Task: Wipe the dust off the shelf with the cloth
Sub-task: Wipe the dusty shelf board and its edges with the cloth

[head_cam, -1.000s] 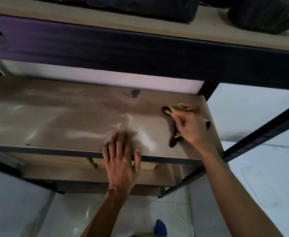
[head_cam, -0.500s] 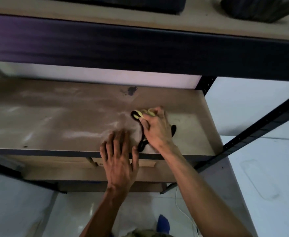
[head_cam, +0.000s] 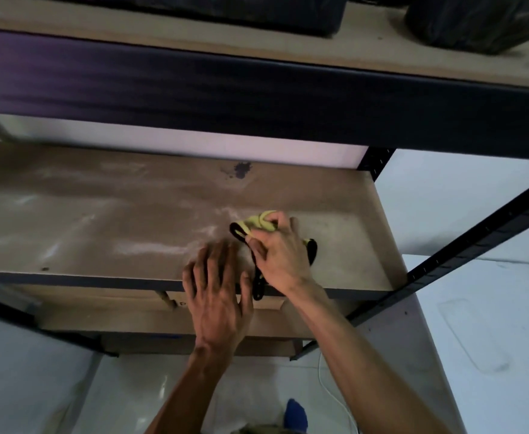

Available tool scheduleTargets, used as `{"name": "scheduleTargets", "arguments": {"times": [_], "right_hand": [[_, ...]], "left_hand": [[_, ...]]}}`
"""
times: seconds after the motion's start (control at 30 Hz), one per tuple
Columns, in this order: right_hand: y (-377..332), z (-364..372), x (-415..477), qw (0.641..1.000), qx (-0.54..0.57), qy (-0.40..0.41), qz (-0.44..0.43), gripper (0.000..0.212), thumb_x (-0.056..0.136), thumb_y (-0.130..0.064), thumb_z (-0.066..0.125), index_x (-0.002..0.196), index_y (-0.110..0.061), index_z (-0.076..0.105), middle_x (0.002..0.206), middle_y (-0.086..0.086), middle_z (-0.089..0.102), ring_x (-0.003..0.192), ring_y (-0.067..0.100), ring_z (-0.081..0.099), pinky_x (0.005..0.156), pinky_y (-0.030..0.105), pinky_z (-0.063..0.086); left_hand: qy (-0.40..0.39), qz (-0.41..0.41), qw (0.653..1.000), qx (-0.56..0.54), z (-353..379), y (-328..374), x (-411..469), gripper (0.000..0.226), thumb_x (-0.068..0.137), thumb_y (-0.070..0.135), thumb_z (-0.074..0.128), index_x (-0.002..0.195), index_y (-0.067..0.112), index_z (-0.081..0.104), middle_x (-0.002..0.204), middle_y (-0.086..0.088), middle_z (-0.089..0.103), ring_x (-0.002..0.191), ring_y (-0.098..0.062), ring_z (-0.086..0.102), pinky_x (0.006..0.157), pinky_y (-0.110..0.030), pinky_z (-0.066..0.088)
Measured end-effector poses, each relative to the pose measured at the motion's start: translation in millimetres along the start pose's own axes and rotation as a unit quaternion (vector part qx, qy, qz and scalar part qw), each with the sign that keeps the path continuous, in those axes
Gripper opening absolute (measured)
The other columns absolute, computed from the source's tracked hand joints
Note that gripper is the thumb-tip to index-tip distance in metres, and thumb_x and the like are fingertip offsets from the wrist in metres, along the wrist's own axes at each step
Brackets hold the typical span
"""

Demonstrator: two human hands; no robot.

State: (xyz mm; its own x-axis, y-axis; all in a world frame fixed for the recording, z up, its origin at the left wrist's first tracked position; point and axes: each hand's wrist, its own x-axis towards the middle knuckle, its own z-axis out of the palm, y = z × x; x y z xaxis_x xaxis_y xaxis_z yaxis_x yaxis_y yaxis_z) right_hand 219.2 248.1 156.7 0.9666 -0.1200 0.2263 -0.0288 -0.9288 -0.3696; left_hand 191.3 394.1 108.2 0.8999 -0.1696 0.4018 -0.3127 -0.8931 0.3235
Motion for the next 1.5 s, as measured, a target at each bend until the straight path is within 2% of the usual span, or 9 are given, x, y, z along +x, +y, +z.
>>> {"name": "scheduleTargets", "arguments": {"times": [0.17, 0.33, 0.43, 0.63, 0.83, 0.93, 1.27, 1.37, 1.5], "right_hand": [[63.9, -38.8, 21.5, 0.994, 0.054, 0.087, 0.042, 0.029, 0.096, -0.038, 0.054, 0.12, -0.031, 0.068, 0.132, 0.003, 0.054, 0.111, 0.02, 0.052, 0.09, 0.024, 0.04], [130.5, -48.8, 48.3, 0.975, -0.048, 0.096, 0.193, 0.028, 0.094, -0.045, 0.056, 0.113, -0.029, 0.071, 0.131, 0.004, 0.05, 0.111, 0.036, 0.048, 0.093, 0.048, 0.047], [112.0, -30.8, 44.2, 0.998, -0.01, 0.017, 0.065, 0.049, 0.089, -0.065, 0.043, 0.115, -0.034, 0.069, 0.125, -0.001, 0.06, 0.104, 0.022, 0.06, 0.082, 0.03, 0.05], [73.1, -14.6, 29.7, 0.984, 0.075, -0.084, -0.141, 0.045, 0.087, -0.057, 0.052, 0.114, -0.026, 0.072, 0.132, -0.006, 0.048, 0.116, 0.016, 0.049, 0.101, 0.035, 0.044], [127.5, -35.6, 88.9, 0.983, 0.081, 0.168, 0.003, 0.025, 0.088, -0.033, 0.067, 0.101, -0.014, 0.077, 0.106, -0.006, 0.066, 0.113, 0.016, 0.051, 0.104, 0.039, 0.043], [124.9, -27.4, 99.0, 0.99, 0.029, 0.108, 0.088, 0.03, 0.089, -0.043, 0.059, 0.1, -0.023, 0.077, 0.106, 0.005, 0.071, 0.114, 0.03, 0.06, 0.1, 0.05, 0.045], [56.6, -27.9, 37.7, 0.97, 0.138, -0.11, -0.165, 0.034, 0.091, -0.04, 0.059, 0.122, -0.028, 0.064, 0.145, -0.011, 0.049, 0.133, 0.008, 0.044, 0.119, 0.03, 0.023], [89.6, -41.1, 63.9, 0.989, 0.135, 0.018, -0.065, 0.027, 0.092, -0.035, 0.062, 0.115, -0.026, 0.071, 0.127, -0.011, 0.061, 0.119, 0.01, 0.056, 0.101, 0.014, 0.036], [110.4, -37.0, 93.8, 0.991, 0.056, 0.071, 0.1, 0.038, 0.085, -0.049, 0.06, 0.104, -0.021, 0.077, 0.116, 0.006, 0.072, 0.112, 0.029, 0.064, 0.101, 0.037, 0.045]], "left_hand": [[0.0, -0.003, 1.0, -0.001, -1.1, 1.1, -0.6, 0.06, 0.1, 0.048, 0.033, 0.146, 0.014, 0.051, 0.15, -0.011, 0.049, 0.142, -0.029, 0.039, 0.114, -0.052, 0.031], [0.023, 0.007, 1.0, -0.012, -1.9, 1.6, 0.6, 0.059, 0.1, 0.047, 0.033, 0.143, 0.013, 0.055, 0.145, -0.013, 0.054, 0.138, -0.031, 0.044, 0.111, -0.052, 0.036], [0.024, -0.001, 1.0, -0.019, -2.0, 3.4, 1.7, 0.059, 0.102, 0.046, 0.029, 0.143, 0.013, 0.055, 0.146, -0.013, 0.053, 0.139, -0.031, 0.043, 0.112, -0.052, 0.034], [0.006, 0.006, 1.0, -0.006, -0.4, -0.9, 0.2, 0.061, 0.102, 0.049, 0.027, 0.145, 0.014, 0.052, 0.149, -0.013, 0.05, 0.142, -0.03, 0.038, 0.116, -0.051, 0.029], [0.004, 0.011, 0.999, 0.045, -5.2, -12.1, 8.0, 0.074, 0.093, 0.06, 0.036, 0.15, 0.014, 0.046, 0.159, -0.013, 0.038, 0.15, -0.031, 0.024, 0.123, -0.058, 0.006], [-0.001, 0.009, 0.999, 0.04, -5.4, -20.0, 9.9, 0.075, 0.093, 0.06, 0.036, 0.153, 0.014, 0.041, 0.16, -0.013, 0.037, 0.15, -0.032, 0.027, 0.121, -0.061, 0.013], [-0.005, -0.014, 1.0, 0.005, -6.6, -20.4, 7.7, 0.062, 0.105, 0.048, 0.022, 0.15, 0.013, 0.046, 0.157, -0.008, 0.043, 0.149, -0.027, 0.034, 0.117, -0.057, 0.028], [-0.024, -0.021, 0.999, 0.008, -6.7, -20.5, 8.5, 0.062, 0.105, 0.049, 0.021, 0.152, 0.016, 0.043, 0.16, -0.007, 0.04, 0.151, -0.026, 0.03, 0.118, -0.057, 0.025], [-0.036, -0.019, 0.999, 0.012, -7.9, -19.5, 8.7, 0.061, 0.104, 0.047, 0.023, 0.152, 0.015, 0.042, 0.159, -0.007, 0.04, 0.15, -0.026, 0.032, 0.119, -0.056, 0.025]]}}
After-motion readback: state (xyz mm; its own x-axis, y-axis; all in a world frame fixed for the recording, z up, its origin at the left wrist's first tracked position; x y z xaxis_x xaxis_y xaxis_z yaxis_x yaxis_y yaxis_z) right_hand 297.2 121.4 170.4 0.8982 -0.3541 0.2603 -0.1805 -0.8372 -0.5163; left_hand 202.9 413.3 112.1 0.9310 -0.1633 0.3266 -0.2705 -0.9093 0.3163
